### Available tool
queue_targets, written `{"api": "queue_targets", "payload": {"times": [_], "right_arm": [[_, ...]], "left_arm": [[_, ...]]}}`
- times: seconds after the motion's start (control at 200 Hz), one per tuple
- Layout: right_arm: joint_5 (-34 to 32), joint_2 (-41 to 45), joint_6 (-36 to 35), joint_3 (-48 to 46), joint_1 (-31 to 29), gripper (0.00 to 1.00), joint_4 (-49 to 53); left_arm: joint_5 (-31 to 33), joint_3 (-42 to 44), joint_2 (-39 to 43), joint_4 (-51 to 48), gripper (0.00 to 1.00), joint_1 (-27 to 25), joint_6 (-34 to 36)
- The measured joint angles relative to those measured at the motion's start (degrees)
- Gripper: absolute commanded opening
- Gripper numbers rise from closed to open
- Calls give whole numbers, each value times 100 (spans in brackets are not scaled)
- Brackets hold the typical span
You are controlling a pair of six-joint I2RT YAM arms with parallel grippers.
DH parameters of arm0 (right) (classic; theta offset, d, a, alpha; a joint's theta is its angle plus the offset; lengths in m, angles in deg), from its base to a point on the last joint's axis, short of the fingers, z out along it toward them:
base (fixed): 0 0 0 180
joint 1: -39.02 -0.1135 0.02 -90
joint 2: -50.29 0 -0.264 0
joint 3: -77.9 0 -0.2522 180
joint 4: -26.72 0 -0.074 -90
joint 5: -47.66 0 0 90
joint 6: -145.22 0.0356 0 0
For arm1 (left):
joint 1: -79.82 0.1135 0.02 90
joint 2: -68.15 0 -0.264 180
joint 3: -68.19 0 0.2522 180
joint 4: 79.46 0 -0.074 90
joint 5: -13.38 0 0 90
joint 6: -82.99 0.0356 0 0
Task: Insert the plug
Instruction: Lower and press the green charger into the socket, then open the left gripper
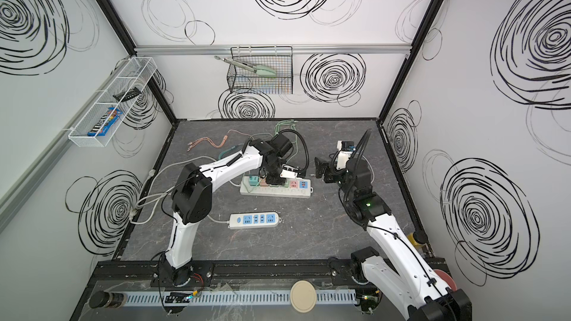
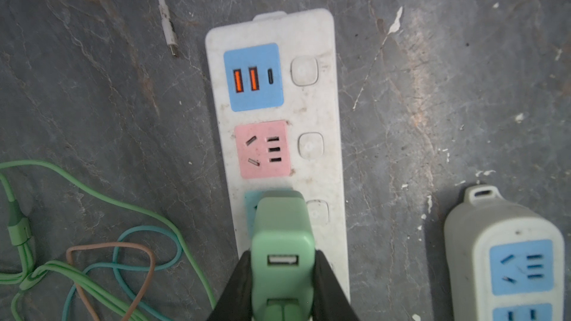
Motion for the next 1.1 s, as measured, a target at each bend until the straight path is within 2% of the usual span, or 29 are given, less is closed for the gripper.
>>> {"api": "queue_targets", "payload": {"times": [0.37,0.61,1.101], "right_arm": [[70,-96,0,0,0,97,-17],[105,-96,0,0,0,97,-17],[105,-94,0,0,0,97,-15]], "left_arm": [[-254,-186,-251,-96,0,131,-39],[-334,44,-184,140,0,166,-59],[-55,420,-70,490,0,74,-103]]}}
